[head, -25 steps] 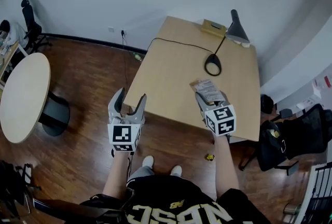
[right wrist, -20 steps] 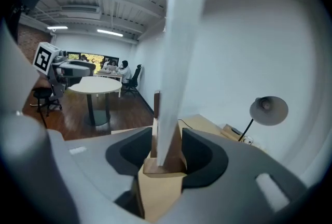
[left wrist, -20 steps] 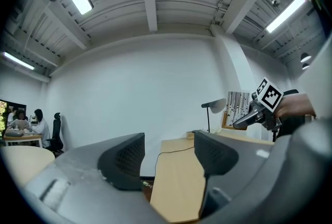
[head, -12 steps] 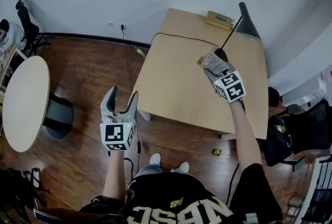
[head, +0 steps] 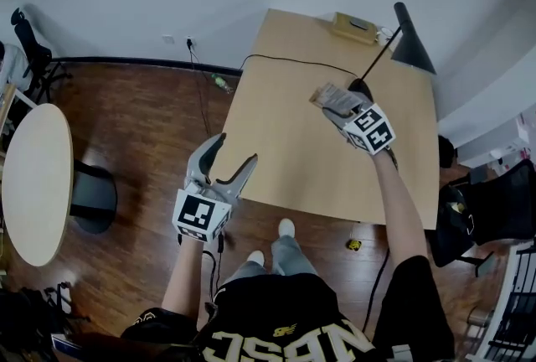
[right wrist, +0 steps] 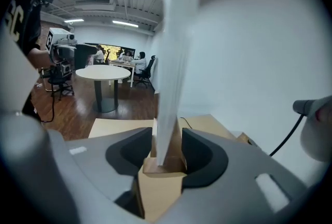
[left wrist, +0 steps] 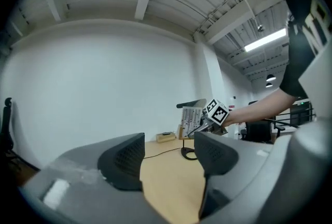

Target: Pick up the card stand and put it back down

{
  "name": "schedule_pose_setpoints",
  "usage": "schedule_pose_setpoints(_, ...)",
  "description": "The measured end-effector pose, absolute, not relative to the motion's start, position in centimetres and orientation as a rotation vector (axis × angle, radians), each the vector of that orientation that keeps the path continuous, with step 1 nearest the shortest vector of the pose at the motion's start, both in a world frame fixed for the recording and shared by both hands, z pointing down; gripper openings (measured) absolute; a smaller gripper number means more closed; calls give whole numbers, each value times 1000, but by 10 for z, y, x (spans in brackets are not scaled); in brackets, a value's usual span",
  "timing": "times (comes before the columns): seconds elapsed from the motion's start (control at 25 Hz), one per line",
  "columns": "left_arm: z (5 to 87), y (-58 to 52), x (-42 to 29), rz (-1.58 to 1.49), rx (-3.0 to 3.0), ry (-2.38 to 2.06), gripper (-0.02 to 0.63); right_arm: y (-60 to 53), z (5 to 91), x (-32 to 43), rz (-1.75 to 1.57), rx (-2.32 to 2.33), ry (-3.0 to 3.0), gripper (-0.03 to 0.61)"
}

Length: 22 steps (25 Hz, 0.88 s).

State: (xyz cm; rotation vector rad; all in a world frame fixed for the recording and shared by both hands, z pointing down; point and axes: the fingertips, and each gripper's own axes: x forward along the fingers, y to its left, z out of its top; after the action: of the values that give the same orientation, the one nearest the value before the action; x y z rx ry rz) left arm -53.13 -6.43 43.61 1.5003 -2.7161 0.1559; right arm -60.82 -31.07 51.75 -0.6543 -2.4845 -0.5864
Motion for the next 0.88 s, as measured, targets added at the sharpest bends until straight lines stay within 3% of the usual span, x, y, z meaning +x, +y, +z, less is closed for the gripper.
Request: schedule_pose_setpoints(0.88,560,-201,-671,35,1440,-2559,298,-344,766,-767,-512,-1058,-2228,186)
